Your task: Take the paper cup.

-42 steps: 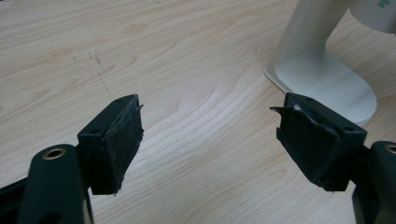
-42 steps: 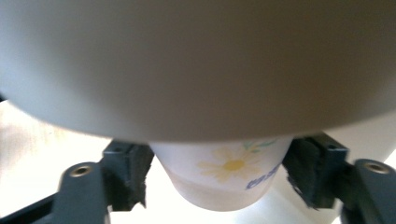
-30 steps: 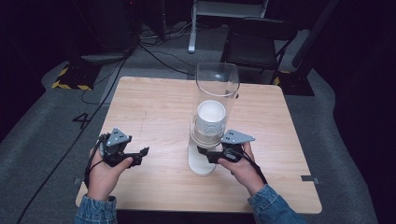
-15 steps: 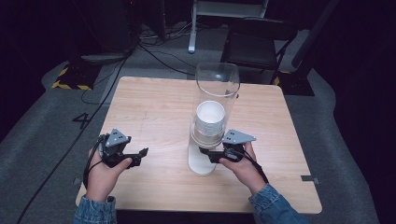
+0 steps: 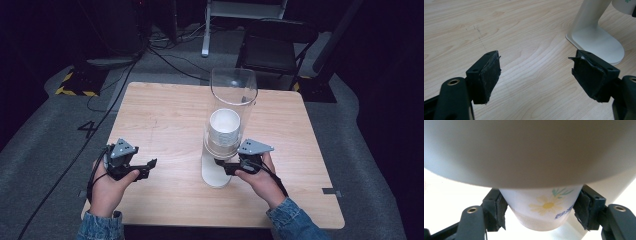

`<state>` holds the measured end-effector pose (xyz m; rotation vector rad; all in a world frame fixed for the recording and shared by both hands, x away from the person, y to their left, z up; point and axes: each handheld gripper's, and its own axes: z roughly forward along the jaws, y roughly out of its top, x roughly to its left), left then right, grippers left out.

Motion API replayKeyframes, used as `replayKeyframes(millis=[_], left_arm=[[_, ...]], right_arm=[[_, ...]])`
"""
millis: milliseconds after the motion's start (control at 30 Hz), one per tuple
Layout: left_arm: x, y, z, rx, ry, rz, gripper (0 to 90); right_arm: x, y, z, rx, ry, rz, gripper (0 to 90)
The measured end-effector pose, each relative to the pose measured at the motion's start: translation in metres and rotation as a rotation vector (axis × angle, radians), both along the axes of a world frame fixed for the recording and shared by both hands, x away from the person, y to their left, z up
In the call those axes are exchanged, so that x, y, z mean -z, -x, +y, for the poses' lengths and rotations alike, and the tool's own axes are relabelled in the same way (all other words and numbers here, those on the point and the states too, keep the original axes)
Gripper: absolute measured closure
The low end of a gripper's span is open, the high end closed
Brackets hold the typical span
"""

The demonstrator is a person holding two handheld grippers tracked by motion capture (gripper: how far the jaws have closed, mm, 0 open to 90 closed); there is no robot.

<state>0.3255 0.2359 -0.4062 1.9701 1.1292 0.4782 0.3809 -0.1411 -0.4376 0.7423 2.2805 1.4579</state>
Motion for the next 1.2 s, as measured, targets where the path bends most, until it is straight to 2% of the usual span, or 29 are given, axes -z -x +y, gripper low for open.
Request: replayKeyframes(millis=[300,600,767,900,1200], left_arm=[[0.000,0.001,0.002,-0.003,-0.002,-0.001,22.5],[0.001,0.002,0.000,-0.002,-0.006,0.004,22.6],[0.001,0.003,0.002,-0.011,-0.001,0.002,22.6],[0.001,0.002,0.001,-0.006,-0.005,0.006,22.6],[0.002,0.001,0.000,-0.003,-0.002,0.006,22.6]], right_arm=[[-0.001,0.003,0.000,0.019,0.005,-0.002,34.8],[0.005,0.002,0.005,0.012,-0.066,0.031,35.0],[0.007,0.001,0.007,0.005,-0.088,0.043,35.0],[0.008,0.001,0.009,0.002,-0.120,0.073,35.0],[0.010,0.003,0.010,0.001,-0.134,0.076,35.2]])
